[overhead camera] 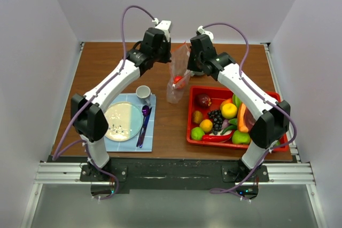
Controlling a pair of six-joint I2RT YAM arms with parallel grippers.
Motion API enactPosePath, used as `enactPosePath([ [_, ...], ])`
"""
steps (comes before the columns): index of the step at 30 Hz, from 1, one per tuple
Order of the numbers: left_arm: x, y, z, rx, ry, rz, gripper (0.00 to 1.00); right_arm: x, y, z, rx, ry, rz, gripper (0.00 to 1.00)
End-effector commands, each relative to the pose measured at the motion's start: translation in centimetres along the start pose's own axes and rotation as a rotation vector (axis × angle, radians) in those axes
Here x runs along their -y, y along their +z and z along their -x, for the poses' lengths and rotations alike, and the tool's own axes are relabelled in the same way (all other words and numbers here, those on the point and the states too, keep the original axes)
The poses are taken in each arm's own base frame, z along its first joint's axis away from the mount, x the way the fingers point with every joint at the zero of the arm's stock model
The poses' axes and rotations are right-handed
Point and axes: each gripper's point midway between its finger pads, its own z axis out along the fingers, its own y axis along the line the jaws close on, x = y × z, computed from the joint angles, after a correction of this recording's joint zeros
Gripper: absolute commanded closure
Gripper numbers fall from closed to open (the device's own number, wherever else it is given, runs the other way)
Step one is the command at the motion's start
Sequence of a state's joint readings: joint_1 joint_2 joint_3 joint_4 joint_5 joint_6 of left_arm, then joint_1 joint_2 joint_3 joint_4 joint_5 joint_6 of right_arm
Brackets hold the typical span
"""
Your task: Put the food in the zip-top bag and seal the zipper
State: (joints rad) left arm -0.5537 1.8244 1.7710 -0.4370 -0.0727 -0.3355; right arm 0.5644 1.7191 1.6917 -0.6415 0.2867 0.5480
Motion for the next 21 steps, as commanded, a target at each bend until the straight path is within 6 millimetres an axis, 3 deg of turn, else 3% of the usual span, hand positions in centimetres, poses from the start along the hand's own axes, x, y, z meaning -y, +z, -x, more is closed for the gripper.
enactPosePath([
  [1,-4.1,-1.3,1.8,0.026,0.075,0.248,1.0,2.0,0.0,1.5,0.032,-0.03,-0.068,1.0],
  [4,-5.0,-2.1,2.8,0.051,0.072,0.287,1.0,2.1,0.1,0.8,0.015,-0.032,-0.048,1.0],
  [10,-2.3,-2.2,4.0,0.076,0.059,0.162,1.0,0.3,0.2,0.1,-0.023,-0.036,0.04,0.97],
  [14,-0.7,-0.5,1.3,0.018,0.053,0.074,1.0,0.3,-0.5,-0.4,-0.029,-0.046,0.067,0.76],
  [16,-0.2,0.0,0.6,0.016,0.027,0.049,1.0,0.5,-1.2,-0.3,-0.024,-0.049,0.065,0.56],
  [17,0.0,0.4,-0.4,-0.005,0.019,0.032,1.0,0.7,-2.0,-0.1,-0.015,-0.048,0.067,0.52],
  [21,0.6,0.9,-1.0,0.004,-0.02,0.002,1.0,3.1,-5.0,-0.3,0.006,-0.04,0.007,0.33],
])
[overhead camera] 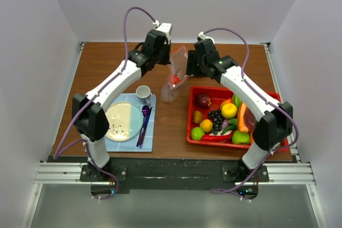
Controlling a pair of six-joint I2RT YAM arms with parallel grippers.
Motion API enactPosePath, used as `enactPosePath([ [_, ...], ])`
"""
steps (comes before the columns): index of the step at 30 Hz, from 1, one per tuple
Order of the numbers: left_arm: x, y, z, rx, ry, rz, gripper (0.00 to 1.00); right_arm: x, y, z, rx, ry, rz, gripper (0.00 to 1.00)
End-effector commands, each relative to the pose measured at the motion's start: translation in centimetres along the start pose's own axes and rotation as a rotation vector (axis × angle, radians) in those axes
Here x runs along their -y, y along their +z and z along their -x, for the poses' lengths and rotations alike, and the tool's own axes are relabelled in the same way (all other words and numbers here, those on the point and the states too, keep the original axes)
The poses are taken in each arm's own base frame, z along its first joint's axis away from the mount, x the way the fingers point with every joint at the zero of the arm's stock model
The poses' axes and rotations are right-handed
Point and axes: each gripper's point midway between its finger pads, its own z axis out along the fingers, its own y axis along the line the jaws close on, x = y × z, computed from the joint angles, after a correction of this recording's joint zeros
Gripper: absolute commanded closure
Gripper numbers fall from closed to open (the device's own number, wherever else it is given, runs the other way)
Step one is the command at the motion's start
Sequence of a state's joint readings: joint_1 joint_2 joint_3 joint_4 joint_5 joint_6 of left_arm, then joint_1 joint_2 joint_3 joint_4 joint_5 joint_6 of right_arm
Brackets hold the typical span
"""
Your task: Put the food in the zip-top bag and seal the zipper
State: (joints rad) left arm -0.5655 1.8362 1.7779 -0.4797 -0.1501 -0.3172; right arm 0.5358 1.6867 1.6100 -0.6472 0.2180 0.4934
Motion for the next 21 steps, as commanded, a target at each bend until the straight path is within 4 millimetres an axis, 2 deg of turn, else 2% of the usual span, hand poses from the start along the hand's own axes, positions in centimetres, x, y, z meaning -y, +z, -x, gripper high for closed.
enactPosePath([
  [1,1.9,0.5,0.2,0.036,-0.061,-0.083,1.0,2.0,-6.0,1.3,0.088,0.027,-0.021,0.29],
  [3,2.1,0.6,0.1,0.043,-0.069,-0.093,1.0,3.8,-7.8,0.1,0.091,0.046,-0.065,0.26],
  [5,2.3,0.6,0.4,0.054,-0.082,-0.102,1.0,5.3,-8.2,-1.6,0.064,0.079,-0.116,0.24],
  [6,2.3,0.6,0.4,0.054,-0.086,-0.106,1.0,6.1,-9.2,-2.3,0.058,0.094,-0.136,0.19],
  [7,2.5,0.6,0.3,0.054,-0.09,-0.11,1.0,7.1,-9.0,-3.6,0.041,0.107,-0.176,0.18],
  [9,2.6,0.6,0.4,0.061,-0.096,-0.116,1.0,9.0,-10.1,-4.9,0.027,0.137,-0.252,0.17],
  [10,2.6,0.6,0.5,0.064,-0.1,-0.117,1.0,10.3,-10.1,-5.6,0.033,0.164,-0.316,0.16],
  [12,2.7,0.6,0.5,0.066,-0.101,-0.123,1.0,11.8,-10.5,-6.9,0.018,0.173,-0.382,0.13],
  [16,2.7,0.3,1.2,0.08,-0.097,-0.124,1.0,14.7,-10.2,-9.6,-0.009,0.181,-0.515,0.09],
  [21,2.8,0.2,1.5,0.083,-0.091,-0.126,1.0,16.6,-9.3,-10.6,-0.039,0.124,-0.639,0.04],
])
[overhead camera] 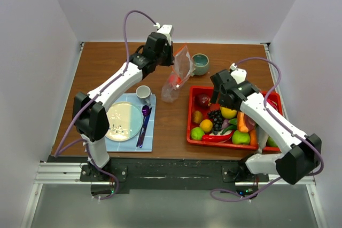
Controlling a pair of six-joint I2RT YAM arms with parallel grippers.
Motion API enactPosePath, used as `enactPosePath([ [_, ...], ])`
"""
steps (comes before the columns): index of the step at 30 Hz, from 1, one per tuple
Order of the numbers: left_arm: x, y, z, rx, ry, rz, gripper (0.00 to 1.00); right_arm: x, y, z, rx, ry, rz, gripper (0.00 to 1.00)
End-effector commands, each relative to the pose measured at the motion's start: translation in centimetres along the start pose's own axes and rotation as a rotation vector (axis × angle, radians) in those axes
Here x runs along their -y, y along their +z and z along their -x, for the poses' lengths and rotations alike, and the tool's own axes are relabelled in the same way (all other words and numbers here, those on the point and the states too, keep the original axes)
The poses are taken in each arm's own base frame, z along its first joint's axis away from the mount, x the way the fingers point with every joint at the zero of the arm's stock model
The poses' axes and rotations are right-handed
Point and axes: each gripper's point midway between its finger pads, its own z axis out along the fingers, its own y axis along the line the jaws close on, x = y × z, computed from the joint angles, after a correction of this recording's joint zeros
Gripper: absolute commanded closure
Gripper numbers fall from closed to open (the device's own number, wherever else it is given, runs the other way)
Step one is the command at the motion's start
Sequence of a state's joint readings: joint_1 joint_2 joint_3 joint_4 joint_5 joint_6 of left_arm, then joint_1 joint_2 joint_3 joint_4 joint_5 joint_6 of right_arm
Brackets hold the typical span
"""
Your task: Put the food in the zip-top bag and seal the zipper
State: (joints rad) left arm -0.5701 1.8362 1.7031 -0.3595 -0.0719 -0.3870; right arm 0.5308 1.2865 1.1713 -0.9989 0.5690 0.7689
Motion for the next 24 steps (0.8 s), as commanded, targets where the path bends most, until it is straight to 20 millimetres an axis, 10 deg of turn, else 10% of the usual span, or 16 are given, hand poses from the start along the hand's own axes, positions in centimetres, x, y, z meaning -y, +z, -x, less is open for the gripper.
enactPosePath([
  [1,1.2,-0.8,2.3,0.064,-0.014,-0.04,1.0,1.9,1.2,0.6,0.048,0.005,-0.147,0.04],
  [24,1.2,-0.6,2.0,0.055,0.005,-0.049,1.0,0.7,7.9,-2.3,-0.079,-0.174,-0.266,0.02],
])
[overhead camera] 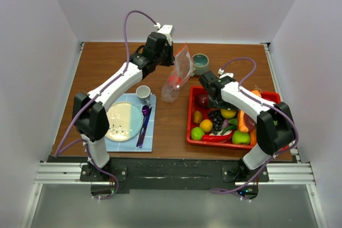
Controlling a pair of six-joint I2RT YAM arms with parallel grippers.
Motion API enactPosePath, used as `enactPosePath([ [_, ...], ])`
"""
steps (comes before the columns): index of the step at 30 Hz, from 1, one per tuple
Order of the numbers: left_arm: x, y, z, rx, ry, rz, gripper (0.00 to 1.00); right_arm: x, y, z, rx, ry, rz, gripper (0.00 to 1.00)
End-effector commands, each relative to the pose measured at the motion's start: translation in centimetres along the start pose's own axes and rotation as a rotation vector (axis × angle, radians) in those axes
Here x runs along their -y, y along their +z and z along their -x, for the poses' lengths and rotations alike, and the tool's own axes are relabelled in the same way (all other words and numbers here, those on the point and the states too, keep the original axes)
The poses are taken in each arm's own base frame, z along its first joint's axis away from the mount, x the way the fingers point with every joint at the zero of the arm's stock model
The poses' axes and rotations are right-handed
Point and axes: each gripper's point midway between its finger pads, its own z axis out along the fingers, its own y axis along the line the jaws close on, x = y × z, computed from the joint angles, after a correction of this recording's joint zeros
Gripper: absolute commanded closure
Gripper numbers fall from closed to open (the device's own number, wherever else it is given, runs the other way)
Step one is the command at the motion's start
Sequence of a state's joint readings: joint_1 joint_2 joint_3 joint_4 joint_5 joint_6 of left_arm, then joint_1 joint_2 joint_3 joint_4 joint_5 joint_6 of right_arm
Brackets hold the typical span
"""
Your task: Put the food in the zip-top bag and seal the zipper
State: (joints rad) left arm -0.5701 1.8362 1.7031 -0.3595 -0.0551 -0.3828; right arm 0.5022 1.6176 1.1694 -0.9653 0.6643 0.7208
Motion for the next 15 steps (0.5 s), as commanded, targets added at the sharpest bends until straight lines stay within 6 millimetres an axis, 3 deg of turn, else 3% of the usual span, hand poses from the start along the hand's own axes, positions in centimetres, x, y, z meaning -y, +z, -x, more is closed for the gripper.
enactPosePath([
  [1,1.0,-0.6,2.1,0.059,0.003,-0.035,1.0,0.3,0.6,0.6,0.033,0.029,-0.018,0.02],
  [7,1.0,-0.6,2.0,0.059,0.003,-0.036,1.0,0.0,1.1,-0.1,0.013,0.024,-0.006,0.08],
  [10,1.0,-0.6,1.9,0.06,0.002,-0.034,1.0,-0.2,1.0,0.1,0.016,0.028,0.012,0.23],
  [14,0.9,-0.7,1.9,0.06,0.001,-0.033,1.0,-0.4,-0.4,0.8,0.018,0.043,0.066,0.57],
  [15,0.9,-0.7,2.0,0.062,0.001,-0.032,1.0,-0.4,-1.2,1.5,0.035,0.054,0.095,0.62],
])
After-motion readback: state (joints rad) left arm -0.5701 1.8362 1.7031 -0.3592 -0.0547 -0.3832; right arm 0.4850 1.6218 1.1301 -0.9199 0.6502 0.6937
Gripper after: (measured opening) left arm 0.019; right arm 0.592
